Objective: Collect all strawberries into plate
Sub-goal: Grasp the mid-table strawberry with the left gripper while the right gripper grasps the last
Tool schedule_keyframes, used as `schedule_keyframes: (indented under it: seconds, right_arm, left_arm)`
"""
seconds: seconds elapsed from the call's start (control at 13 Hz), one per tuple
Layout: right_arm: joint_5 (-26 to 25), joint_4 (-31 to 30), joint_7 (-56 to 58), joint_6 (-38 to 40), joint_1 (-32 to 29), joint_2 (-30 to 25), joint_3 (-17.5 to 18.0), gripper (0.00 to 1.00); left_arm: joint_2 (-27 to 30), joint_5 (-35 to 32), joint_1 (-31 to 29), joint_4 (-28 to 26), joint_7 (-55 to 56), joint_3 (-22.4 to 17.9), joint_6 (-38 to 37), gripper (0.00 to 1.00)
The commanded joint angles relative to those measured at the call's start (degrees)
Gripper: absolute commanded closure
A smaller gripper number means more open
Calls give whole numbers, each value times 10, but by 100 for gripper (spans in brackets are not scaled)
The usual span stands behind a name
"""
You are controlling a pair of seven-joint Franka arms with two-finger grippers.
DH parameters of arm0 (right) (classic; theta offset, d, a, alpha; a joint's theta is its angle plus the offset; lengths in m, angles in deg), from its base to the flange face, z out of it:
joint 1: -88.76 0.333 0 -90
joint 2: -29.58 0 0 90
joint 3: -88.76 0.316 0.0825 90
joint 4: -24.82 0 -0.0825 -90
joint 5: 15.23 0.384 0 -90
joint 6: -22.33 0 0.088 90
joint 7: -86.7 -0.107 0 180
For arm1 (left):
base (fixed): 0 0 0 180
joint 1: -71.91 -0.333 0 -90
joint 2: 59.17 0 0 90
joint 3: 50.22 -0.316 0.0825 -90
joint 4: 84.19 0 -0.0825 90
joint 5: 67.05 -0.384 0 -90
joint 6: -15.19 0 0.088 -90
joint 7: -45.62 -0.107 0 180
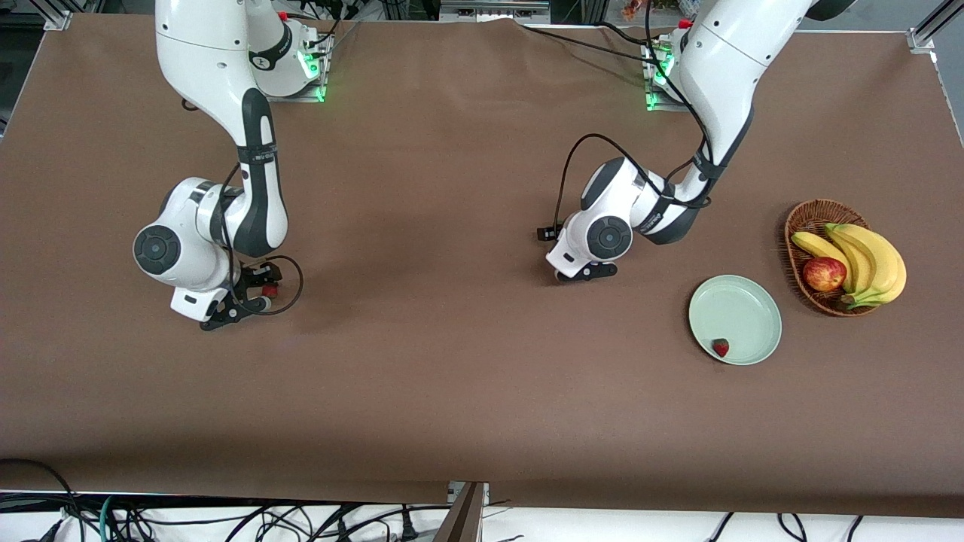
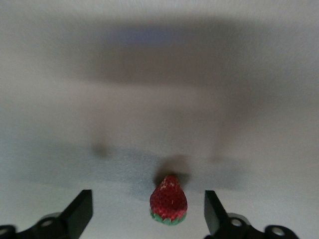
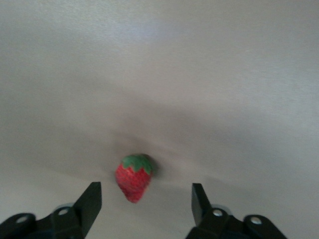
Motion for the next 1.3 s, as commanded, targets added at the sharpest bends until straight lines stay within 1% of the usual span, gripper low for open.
schedule_keyframes:
  seconds: [0.0, 0.15, 0.23, 0.31, 0.38, 0.54, 0.61, 0.69, 0.77, 1.0, 1.07, 1.15, 1.23]
  right_arm:
    - [37, -9, 16, -11, 0, 6, 8, 22]
    - [54, -7, 17, -18, -11, 10, 22, 29]
    - [55, -6, 21, -18, -16, 10, 30, 37]
    - [55, -6, 22, -17, -17, 10, 32, 46]
    - [55, -5, 23, -13, -17, 9, 32, 56]
    - [55, -5, 24, -11, -17, 9, 32, 74]
    - [55, -5, 23, -11, -18, 8, 32, 82]
    - [55, -4, 23, -8, -18, 7, 32, 88]
    - [55, 2, 21, -5, -17, 5, 32, 88]
    - [57, 21, 12, 10, -13, 4, 33, 88]
    - [59, 31, -1, 25, -12, 3, 33, 88]
    - [66, 46, -24, 47, -11, 4, 34, 88]
    - [68, 64, -51, 73, -10, 4, 35, 88]
  left_arm:
    - [24, 8, 20, -28, 15, -1, 26, 12]
    - [24, 7, 20, -28, 17, -1, 27, 20]
    - [24, 7, 20, -28, 17, -1, 27, 28]
    - [23, 7, 21, -28, 17, -1, 27, 34]
    - [23, 6, 21, -28, 17, -1, 27, 36]
    - [24, 3, 21, -28, 17, -1, 27, 56]
    - [23, 3, 21, -28, 17, -1, 27, 68]
    - [22, 3, 20, -28, 17, -1, 27, 87]
    - [19, 4, 15, -25, 19, -1, 26, 100]
    - [24, 4, -15, -18, 10, -1, 21, 100]
    - [28, 4, -34, -3, 8, -1, 13, 100]
    - [31, -1, -50, 22, 2, -2, -21, 100]
    - [28, -1, -65, 63, -32, -5, -64, 100]
